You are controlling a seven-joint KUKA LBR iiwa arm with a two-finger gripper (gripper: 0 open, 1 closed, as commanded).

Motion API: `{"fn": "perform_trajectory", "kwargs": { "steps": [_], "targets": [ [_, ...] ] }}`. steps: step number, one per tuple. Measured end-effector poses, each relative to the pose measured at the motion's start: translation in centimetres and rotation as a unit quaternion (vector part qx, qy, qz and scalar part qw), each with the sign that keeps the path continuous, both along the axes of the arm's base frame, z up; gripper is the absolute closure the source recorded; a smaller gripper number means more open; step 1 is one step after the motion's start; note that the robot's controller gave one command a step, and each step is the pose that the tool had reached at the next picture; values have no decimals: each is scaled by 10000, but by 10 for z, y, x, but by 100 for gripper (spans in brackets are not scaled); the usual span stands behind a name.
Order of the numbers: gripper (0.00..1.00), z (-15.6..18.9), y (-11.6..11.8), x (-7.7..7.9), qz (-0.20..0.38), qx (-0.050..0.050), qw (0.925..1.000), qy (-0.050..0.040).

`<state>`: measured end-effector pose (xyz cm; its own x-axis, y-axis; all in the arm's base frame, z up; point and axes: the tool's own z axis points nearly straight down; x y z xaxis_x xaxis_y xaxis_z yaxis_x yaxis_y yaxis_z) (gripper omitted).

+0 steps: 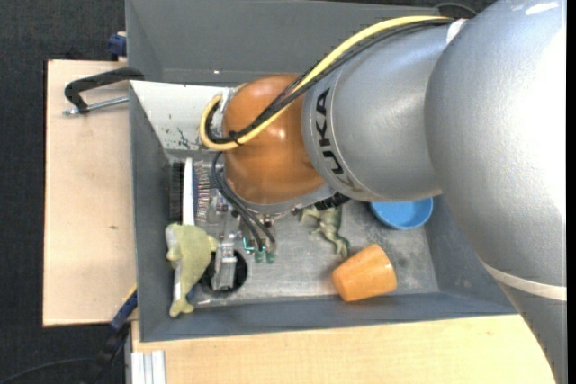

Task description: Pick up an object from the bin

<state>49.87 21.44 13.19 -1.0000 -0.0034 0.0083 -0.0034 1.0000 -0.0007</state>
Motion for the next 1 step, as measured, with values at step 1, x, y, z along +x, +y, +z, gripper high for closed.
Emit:
{"fn": "perform_trajectory", "kwargs": {
  "steps": [1],
  "targets": [
    [0,-55,-2,6,4187,4,9080,-129]
  ]
}}
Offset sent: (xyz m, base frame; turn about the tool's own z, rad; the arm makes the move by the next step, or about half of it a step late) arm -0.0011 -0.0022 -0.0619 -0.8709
